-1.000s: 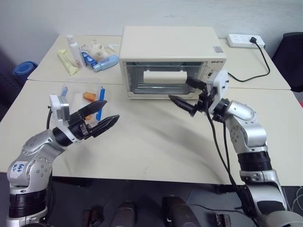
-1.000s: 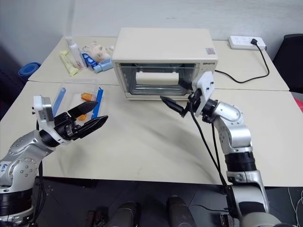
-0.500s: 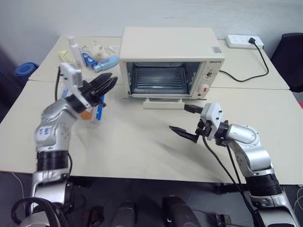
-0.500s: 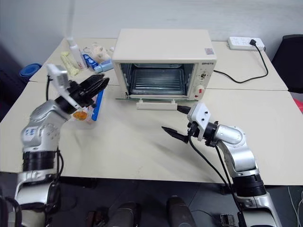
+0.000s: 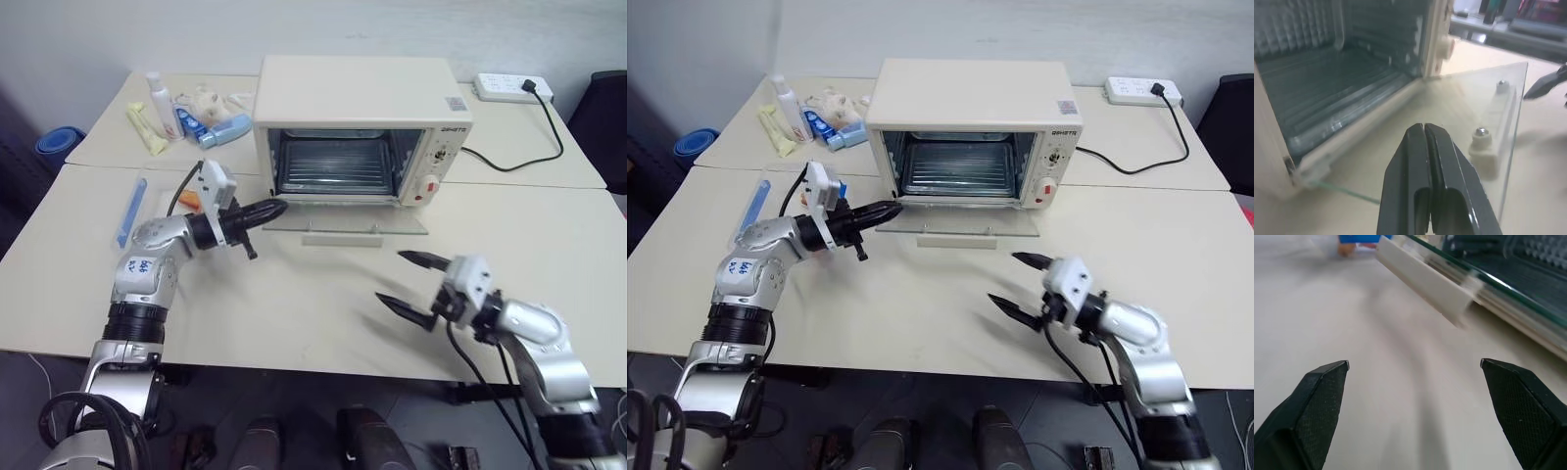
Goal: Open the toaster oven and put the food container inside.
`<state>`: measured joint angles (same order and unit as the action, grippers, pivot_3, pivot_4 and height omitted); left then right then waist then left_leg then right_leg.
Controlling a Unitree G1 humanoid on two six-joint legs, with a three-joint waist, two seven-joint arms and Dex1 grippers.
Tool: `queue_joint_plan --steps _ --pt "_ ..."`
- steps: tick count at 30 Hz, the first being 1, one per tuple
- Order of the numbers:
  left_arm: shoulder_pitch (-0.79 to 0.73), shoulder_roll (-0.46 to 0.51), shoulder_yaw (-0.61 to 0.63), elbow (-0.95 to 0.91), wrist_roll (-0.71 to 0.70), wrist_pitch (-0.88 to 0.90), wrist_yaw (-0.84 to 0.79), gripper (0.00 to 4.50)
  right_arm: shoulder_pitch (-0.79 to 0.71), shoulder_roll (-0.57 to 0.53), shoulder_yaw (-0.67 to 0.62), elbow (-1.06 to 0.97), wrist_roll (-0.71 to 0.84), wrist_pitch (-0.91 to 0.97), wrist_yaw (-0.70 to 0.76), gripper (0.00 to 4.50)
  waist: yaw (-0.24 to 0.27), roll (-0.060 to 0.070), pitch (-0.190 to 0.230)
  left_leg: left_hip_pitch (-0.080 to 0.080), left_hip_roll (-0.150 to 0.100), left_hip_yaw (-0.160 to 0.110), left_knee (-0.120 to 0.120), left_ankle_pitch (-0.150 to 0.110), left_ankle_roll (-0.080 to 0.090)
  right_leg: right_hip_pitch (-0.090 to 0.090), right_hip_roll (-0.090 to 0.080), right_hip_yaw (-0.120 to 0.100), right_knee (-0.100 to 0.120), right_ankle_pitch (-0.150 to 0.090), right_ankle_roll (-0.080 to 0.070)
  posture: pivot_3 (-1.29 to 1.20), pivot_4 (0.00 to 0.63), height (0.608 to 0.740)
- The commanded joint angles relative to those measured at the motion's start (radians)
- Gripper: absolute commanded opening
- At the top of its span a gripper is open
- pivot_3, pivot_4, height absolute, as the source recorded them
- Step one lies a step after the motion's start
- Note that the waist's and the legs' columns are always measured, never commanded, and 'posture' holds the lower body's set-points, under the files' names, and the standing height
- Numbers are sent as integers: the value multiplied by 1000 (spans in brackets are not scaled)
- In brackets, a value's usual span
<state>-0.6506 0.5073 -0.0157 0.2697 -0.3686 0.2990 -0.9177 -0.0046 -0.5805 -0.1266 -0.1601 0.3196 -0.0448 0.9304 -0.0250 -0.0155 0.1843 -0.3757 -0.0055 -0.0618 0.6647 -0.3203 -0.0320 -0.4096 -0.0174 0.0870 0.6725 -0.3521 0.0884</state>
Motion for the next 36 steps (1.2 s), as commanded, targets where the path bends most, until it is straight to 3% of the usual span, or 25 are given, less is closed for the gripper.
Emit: queue_joint_plan --steps 1,5,10,11,13,17,22,26,31,35,36 --pt "21 -10 -25 -59 60 18 64 54 84 -28 -107 -51 25 -82 -1 4500 -1 0 0 1 0 0 0 0 0 0 0 0 0 0 0 0 150 740" --pt "84 -30 -61 -122 85 56 82 54 111 -34 -195 -41 94 -132 18 4500 -6 0 0 2 1 0 0 0 0 1 1 1 1 0 0 0 150 740" --pt "159 -43 -61 -191 117 83 153 54 26 -28 -169 -17 150 -84 33 4500 -5 0 0 4 2 2 -1 0 0 2 3 3 2 0 0 0 150 740" --pt "175 -51 -44 -211 109 93 175 227 8 -26 -158 -18 177 -71 54 4500 -6 0 0 5 2 2 -1 0 0 2 3 3 2 0 0 0 150 740" --pt "219 -76 16 -284 51 114 211 617 -38 -20 -133 -13 203 -56 78 4500 -3 0 0 5 2 2 -1 0 0 2 3 3 2 0 0 0 150 740" --pt "367 -79 199 -488 -106 162 245 1815 -116 -6 -81 2 213 -69 123 4500 -7 0 0 4 3 2 -1 0 0 1 3 3 2 0 0 0 150 740" --pt "714 -33 520 -712 -288 231 264 3351 -171 14 -18 20 219 -91 191 4500 -6 0 0 4 5 2 -3 -1 -2 1 4 2 0 0 0 0 150 740" --pt "949 -69 801 -732 -342 209 354 4459 -210 36 20 66 216 -118 245 4500 -6 -1 0 5 5 2 -2 -1 -1 3 3 2 -3 0 -1 0 150 740" --pt "1002 -105 887 -707 -340 165 435 4486 -223 63 38 98 205 -160 274 4500 19 -2 1 9 3 -5 -2 -2 0 14 0 -4 -11 0 -1 0 150 740" --pt "967 -80 891 -763 -488 358 608 4486 -222 64 32 107 206 -183 288 4500 23 -2 1 10 1 -7 -2 -3 2 17 -3 -7 -13 1 0 0 150 740" --pt "938 -63 890 -767 -580 412 650 4486 -222 62 30 111 207 -189 293 4500 22 -2 1 9 1 -7 -2 -3 2 17 -3 -8 -13 1 0 0 150 740"
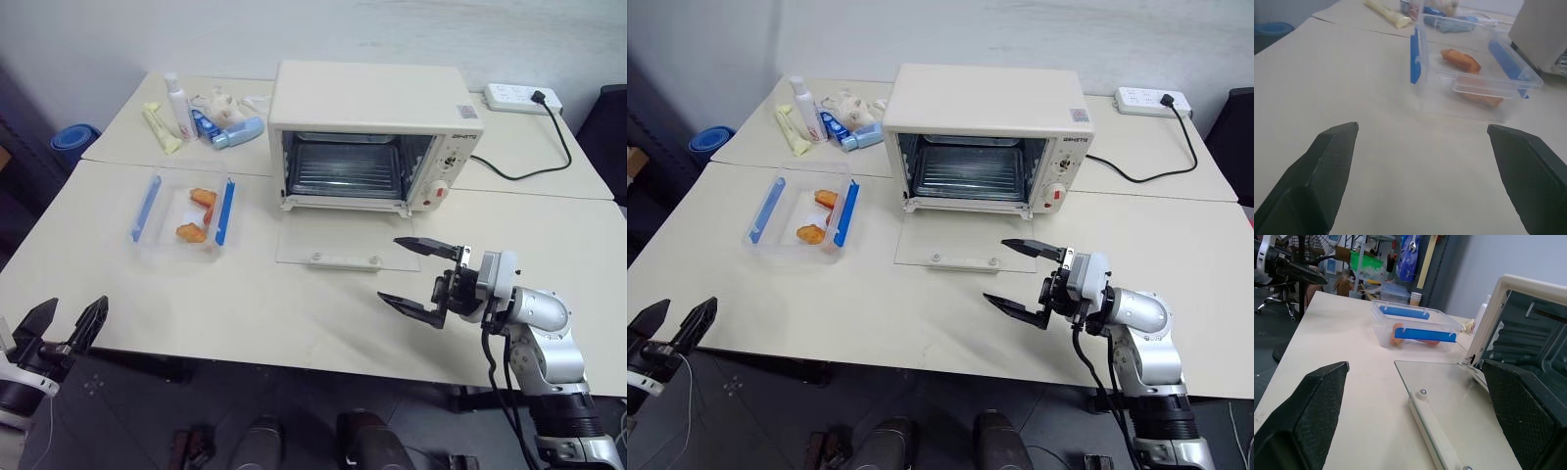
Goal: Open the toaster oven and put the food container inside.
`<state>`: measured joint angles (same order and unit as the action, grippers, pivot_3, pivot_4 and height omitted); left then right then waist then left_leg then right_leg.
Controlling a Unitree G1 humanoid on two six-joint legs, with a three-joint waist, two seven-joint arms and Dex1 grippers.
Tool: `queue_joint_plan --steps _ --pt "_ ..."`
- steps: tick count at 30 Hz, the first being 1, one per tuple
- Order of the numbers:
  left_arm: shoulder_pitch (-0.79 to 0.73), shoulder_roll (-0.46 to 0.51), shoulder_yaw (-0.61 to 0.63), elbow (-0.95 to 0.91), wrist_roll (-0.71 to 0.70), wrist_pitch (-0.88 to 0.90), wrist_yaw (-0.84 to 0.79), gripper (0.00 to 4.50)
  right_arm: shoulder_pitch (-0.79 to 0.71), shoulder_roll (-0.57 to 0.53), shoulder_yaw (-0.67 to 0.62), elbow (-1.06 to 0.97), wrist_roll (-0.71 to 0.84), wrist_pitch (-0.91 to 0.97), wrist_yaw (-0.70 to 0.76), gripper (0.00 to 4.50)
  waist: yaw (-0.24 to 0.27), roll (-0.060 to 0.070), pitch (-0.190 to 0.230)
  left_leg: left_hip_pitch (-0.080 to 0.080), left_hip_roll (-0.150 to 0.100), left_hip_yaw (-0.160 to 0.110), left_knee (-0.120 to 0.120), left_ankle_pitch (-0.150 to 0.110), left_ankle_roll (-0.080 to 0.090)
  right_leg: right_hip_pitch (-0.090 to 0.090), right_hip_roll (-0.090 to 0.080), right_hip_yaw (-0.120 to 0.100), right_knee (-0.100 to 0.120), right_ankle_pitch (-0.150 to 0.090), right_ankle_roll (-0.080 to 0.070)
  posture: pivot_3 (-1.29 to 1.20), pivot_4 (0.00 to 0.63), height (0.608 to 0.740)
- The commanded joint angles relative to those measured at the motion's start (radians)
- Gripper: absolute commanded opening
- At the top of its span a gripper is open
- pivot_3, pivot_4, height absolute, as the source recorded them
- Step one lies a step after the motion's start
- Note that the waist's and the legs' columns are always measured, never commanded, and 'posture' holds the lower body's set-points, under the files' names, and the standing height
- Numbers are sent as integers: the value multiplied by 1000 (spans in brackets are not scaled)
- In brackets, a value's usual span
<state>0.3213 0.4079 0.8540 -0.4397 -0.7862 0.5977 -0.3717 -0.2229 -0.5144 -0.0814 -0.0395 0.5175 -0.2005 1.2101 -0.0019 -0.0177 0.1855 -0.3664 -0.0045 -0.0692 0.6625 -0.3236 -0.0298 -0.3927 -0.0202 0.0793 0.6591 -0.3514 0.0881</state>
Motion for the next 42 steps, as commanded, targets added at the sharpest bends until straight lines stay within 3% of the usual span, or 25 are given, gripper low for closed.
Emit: queue_joint_plan --steps 1,6,9,13,16,21,25,31,36,42 --pt "-73 56 19 -60 -253 160 162 4486 -6 -6 -17 -3 5 -45 19 4500 -1 0 0 0 0 0 0 0 0 -1 0 0 0 0 0 0 150 740" --pt "-274 125 -78 -2 -708 285 699 4486 1 -25 -34 51 5 -79 54 4500 -1 0 0 -1 0 -3 0 0 -1 -1 0 -4 1 0 0 0 150 740" --pt "-367 126 -160 56 -842 237 1086 4486 12 -28 -33 53 8 -83 58 4500 -6 0 0 -1 -1 -3 0 0 -1 -1 -1 -4 2 0 0 0 150 740" --pt "-472 158 -245 92 -894 194 1276 4486 27 -31 -36 44 8 -81 48 4500 -8 0 0 -2 0 -3 0 1 -2 -3 0 -4 3 0 0 0 150 740" --pt "-544 168 -302 144 -908 181 1316 4486 36 -32 -40 35 5 -77 33 4500 0 0 0 -2 -1 -2 1 1 -3 -3 0 -4 3 0 0 0 150 740" --pt "-642 193 -389 295 -813 213 1309 4486 90 -40 -41 -36 8 -62 8 4500 3 0 0 -2 -1 -3 1 4 -7 -2 0 -5 3 0 0 0 150 740" --pt "-650 205 -388 323 -777 211 1326 3654 113 -44 -47 -74 6 -50 -26 4500 -3 0 0 -3 -1 -2 1 4 -8 -3 0 -5 3 0 0 0 150 740" --pt "-656 233 -367 365 -747 223 1302 1800 128 -48 -48 -95 4 -47 -51 4500 -1 0 0 -2 -1 -2 1 5 -9 -3 0 -5 3 0 0 0 150 740" --pt "-674 316 -351 416 -683 254 1227 421 125 -46 -48 -79 -1 -59 -55 4500 -6 0 0 -2 -1 -2 1 5 -10 -3 1 -5 3 0 0 0 150 740" --pt "-747 492 -399 478 -647 439 989 267 124 -49 -50 -40 -7 -77 -40 4500 -1 0 0 -3 -1 -3 1 5 -10 -4 0 -5 3 0 0 0 150 740"
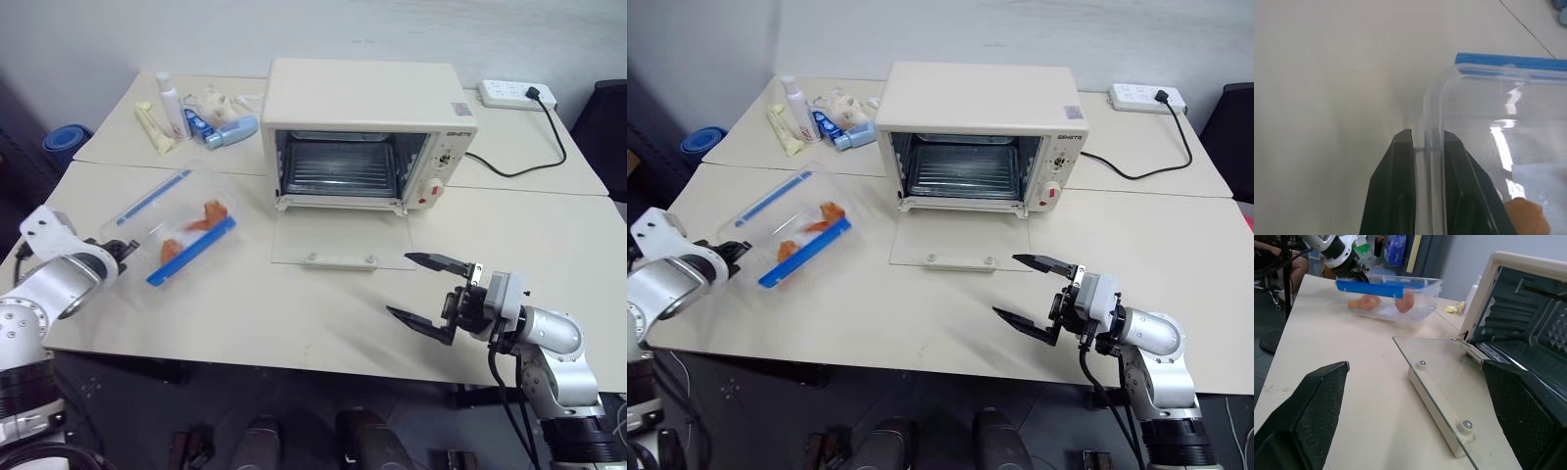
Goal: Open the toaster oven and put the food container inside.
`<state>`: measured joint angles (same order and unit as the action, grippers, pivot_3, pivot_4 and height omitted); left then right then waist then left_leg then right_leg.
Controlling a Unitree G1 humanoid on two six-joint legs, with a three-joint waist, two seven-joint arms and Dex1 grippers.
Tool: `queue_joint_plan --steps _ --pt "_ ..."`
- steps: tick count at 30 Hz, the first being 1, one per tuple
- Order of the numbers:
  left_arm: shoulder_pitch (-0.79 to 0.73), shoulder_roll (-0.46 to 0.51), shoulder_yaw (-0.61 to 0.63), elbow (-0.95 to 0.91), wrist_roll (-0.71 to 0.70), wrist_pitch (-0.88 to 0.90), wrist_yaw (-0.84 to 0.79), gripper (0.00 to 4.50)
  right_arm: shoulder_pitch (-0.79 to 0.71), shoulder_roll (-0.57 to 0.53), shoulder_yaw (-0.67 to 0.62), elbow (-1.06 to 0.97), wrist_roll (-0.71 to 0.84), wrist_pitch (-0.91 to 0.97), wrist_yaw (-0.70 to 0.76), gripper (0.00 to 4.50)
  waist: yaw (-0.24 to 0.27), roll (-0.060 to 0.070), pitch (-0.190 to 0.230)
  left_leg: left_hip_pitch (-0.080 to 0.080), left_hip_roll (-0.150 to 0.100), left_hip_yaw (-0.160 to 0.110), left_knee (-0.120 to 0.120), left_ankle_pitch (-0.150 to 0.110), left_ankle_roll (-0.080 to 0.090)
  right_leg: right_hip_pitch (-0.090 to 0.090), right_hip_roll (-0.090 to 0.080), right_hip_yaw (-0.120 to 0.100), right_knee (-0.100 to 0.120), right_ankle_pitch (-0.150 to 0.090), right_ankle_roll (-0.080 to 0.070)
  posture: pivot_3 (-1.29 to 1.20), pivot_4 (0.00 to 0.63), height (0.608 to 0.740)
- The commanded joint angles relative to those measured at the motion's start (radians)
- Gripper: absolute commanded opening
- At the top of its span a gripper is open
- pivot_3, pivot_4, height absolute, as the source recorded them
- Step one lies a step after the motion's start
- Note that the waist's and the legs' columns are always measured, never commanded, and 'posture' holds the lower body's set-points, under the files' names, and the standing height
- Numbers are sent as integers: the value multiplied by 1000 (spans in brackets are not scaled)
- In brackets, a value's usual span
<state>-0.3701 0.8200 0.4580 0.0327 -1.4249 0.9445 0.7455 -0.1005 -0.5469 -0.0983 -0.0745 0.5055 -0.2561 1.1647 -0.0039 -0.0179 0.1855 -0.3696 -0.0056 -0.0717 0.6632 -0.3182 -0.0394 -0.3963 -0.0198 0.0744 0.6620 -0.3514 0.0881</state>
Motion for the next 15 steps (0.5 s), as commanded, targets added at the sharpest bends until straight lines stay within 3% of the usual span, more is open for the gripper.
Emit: queue_joint_plan --steps 1,6,15 --pt "-71 98 -9 18 -11 124 -157 267 2 -18 -34 -2 5 -23 5 4500 2 0 0 -1 0 0 0 0 0 0 0 0 0 0 0 0 150 740" --pt "-201 180 -110 16 27 283 -338 267 25 -30 -51 0 5 -23 4 4500 3 0 0 -2 -2 -2 0 0 0 0 -2 -2 -1 0 0 0 150 740" --pt "-548 -21 -293 103 133 483 -347 267 148 -40 -112 -83 0 -5 -70 4500 2 0 0 -2 -2 -2 0 0 1 0 -3 -3 0 0 0 0 150 740"
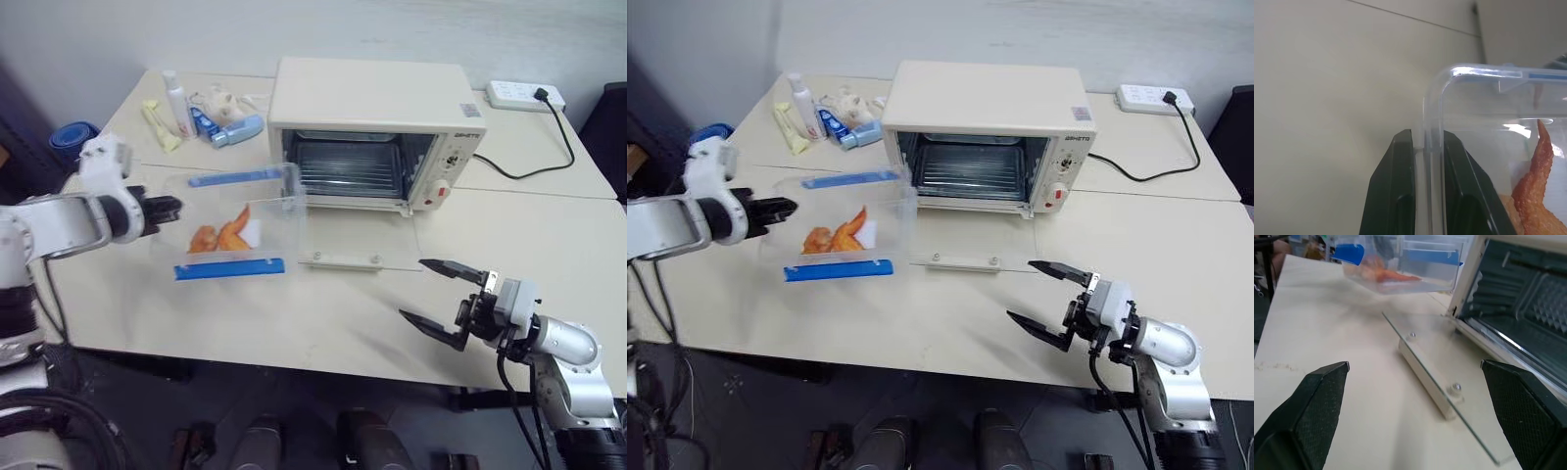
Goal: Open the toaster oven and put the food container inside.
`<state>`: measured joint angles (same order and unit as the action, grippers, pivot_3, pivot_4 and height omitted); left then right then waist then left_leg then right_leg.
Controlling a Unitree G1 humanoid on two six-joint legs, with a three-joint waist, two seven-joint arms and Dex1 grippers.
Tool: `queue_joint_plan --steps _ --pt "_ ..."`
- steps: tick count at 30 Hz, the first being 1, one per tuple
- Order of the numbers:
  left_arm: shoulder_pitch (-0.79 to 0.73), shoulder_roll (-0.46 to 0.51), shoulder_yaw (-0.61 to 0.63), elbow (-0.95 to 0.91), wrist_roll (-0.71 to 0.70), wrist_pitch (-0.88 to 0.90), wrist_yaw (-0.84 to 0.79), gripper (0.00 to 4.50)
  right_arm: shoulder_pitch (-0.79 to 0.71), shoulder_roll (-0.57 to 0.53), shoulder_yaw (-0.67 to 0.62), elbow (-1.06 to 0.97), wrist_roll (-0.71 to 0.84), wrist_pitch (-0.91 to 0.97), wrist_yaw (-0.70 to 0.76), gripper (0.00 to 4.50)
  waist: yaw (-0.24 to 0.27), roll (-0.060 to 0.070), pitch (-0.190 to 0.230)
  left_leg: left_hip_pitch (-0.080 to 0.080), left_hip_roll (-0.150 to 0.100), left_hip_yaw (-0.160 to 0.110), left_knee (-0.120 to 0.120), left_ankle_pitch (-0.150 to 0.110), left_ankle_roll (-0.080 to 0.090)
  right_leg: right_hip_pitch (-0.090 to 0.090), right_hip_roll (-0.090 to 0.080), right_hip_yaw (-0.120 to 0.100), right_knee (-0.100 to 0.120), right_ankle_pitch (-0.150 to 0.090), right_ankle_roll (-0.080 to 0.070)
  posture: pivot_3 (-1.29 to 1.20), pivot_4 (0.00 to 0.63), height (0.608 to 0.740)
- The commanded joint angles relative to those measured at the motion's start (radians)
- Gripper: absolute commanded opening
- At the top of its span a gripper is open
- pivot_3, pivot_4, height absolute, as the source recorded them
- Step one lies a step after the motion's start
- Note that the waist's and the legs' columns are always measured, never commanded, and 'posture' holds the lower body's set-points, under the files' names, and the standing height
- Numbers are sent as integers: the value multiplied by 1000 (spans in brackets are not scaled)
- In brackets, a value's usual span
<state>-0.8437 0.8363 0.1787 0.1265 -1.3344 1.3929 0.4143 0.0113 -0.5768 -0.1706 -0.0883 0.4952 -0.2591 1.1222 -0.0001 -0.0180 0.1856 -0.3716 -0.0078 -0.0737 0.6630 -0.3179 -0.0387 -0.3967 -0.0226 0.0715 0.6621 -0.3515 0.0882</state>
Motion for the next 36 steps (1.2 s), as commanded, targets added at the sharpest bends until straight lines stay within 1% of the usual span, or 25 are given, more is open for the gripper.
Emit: queue_joint_plan --steps 1,5,10,17,23,24,26,28,29,30,31,35,36 --pt "-98 -58 -18 15 62 45 -24 267 49 -10 -43 -82 10 1 -37 4500 -4 0 0 0 0 1 0 0 0 -1 0 0 0 0 0 0 150 740" --pt "-216 -202 -38 90 152 62 -22 267 138 6 -61 -161 3 5 -96 4500 0 0 0 -1 0 1 0 1 -1 -2 1 1 1 0 0 0 150 740" --pt "-261 -326 -62 134 281 81 -63 267 201 31 -55 -235 -18 7 -173 4500 -6 0 0 0 0 2 0 1 -1 -2 1 3 1 0 0 0 150 740" --pt "-270 -445 -62 177 484 -11 -106 267 236 53 -39 -301 -43 20 -247 4500 -1 0 0 0 0 2 1 1 -2 -2 1 3 1 0 0 0 150 740" --pt "-281 -531 -20 194 570 -18 -144 267 240 53 -28 -321 -47 32 -274 4500 1 0 0 0 0 2 1 1 -2 -1 1 3 1 0 1 0 150 740" --pt "-282 -543 -11 191 574 -12 -158 980 237 52 -27 -323 -45 35 -277 4500 1 0 0 0 0 2 1 1 -2 -1 1 3 1 0 1 0 150 740" --pt "-286 -558 4 182 594 1 -163 1471 232 49 -28 -325 -44 43 -280 4500 1 0 0 0 0 2 1 1 -2 -1 1 2 1 0 1 0 150 740" --pt "-288 -571 37 173 614 -14 -160 2111 225 46 -30 -327 -41 52 -282 4500 1 0 0 0 0 2 1 1 -2 -1 1 2 1 0 1 0 150 740" --pt "-289 -570 57 168 619 -20 -166 2373 222 43 -31 -329 -38 58 -282 4500 -1 0 0 0 0 2 1 1 -2 -1 1 2 2 0 1 0 150 740" --pt "-291 -568 94 169 617 -3 -165 2751 221 39 -33 -331 -35 67 -282 4500 -3 0 0 0 0 2 1 1 -2 -1 2 3 2 0 1 0 150 740" --pt "-289 -565 129 167 622 14 -154 2965 221 36 -36 -333 -35 74 -282 4500 -4 0 0 0 0 2 1 1 -2 -1 2 3 2 0 1 0 150 740" --pt "-263 -549 250 108 590 59 -187 2965 207 29 -48 -345 -33 118 -309 4500 -4 0 0 0 1 3 0 2 -2 -1 3 3 2 0 1 0 150 740" --pt "-249 -531 269 88 583 78 -207 2965 198 28 -48 -351 -31 133 -318 4500 -4 0 0 0 1 3 1 2 -2 -1 3 3 2 0 1 0 150 740"
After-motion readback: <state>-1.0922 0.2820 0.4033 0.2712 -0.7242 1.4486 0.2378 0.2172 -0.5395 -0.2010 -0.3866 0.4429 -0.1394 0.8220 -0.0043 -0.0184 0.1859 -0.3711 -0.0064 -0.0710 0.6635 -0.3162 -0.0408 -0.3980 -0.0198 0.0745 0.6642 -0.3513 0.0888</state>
